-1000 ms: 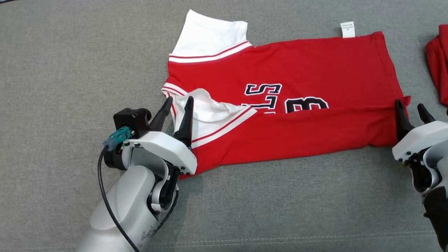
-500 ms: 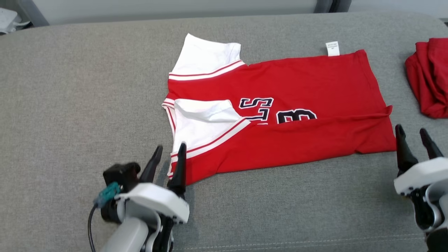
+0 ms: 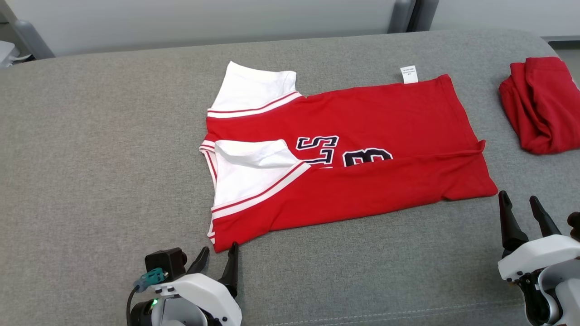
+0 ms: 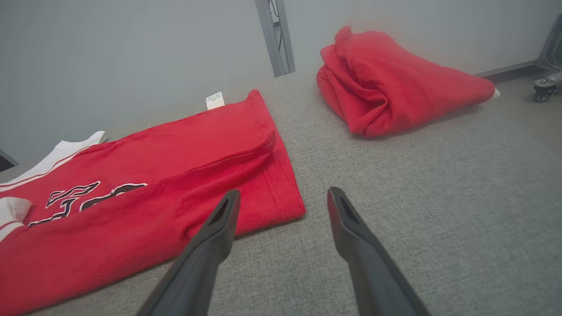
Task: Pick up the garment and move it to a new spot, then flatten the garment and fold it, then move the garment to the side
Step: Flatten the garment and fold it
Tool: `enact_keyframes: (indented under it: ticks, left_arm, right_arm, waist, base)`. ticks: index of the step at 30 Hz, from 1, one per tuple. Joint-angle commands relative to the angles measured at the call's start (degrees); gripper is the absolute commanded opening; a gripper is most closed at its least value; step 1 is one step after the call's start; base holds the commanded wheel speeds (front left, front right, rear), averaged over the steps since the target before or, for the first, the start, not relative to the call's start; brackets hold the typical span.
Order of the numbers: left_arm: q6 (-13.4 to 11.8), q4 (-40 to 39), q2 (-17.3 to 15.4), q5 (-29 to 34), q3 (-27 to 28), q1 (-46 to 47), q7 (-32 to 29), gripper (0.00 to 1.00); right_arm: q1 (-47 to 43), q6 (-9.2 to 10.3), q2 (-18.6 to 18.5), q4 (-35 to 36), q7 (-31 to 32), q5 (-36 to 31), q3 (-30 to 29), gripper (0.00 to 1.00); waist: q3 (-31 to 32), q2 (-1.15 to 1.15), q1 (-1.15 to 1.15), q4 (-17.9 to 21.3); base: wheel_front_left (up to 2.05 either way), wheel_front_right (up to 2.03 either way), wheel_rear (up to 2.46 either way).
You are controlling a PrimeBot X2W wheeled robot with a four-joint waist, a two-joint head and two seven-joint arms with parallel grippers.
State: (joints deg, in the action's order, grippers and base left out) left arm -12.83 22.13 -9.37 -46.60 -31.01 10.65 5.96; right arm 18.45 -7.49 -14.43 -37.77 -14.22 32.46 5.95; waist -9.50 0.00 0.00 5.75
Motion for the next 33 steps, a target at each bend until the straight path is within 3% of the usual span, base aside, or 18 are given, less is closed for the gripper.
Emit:
enact_keyframes:
  ticks: [1,7,9,11,18,25,33]
  left_arm:
    - [-0.6,-1.0,-0.6,-0.4,1.7,1.5,0.1,1.0]
    - [-0.6,2.1,-0.3,-0.2,1.4,4.0,-0.6,1.0]
    - [0.4,2.6,-0.2,-0.1,1.3,4.8,0.2,0.64]
    - [1.1,3.4,-0.1,0.1,1.1,5.4,0.7,0.0]
    - [2.5,4.4,-0.8,-0.3,0.7,5.2,0.6,0.0]
    - [2.0,2.2,-3.0,-0.1,0.5,4.1,-0.7,0.0]
    - [1.4,0.1,-3.4,0.6,-0.2,5.5,-1.7,0.0]
  right_arm:
    - [-0.1,0.0,-0.9,1.5,-0.8,-0.3,1.0,1.0]
    - [0.4,0.0,-1.4,2.2,-0.8,-0.1,1.3,1.0]
    - [0.6,0.0,-1.5,2.3,-0.8,0.0,1.5,1.0]
    - [0.8,0.0,-1.7,2.2,-0.8,0.2,1.7,1.0]
    - [1.8,0.0,-1.8,-0.1,-0.8,2.4,2.0,1.0]
    - [6.7,0.0,-1.1,-6.8,1.7,11.2,3.5,1.0]
    - [12.5,0.0,-1.6,-14.7,3.7,16.4,7.6,0.97]
  waist:
    - [-0.2,0.0,0.0,0.1]
    - [-1.6,0.0,0.0,0.8]
    - [-2.0,0.0,0.0,0.9]
    - [-2.2,0.0,0.0,0.9]
    - [-1.8,0.0,0.0,0.5]
    - [-2.4,0.0,0.0,-0.9]
    - [-4.1,0.0,0.0,-2.4]
  base:
    - [0.0,0.0,0.0]
    - [0.0,0.0,0.0]
    - [0.0,0.0,0.0]
    - [0.0,0.0,0.0]
    - [0.0,0.0,0.0]
    - [0.0,0.0,0.0]
    - [0.0,0.0,0.0]
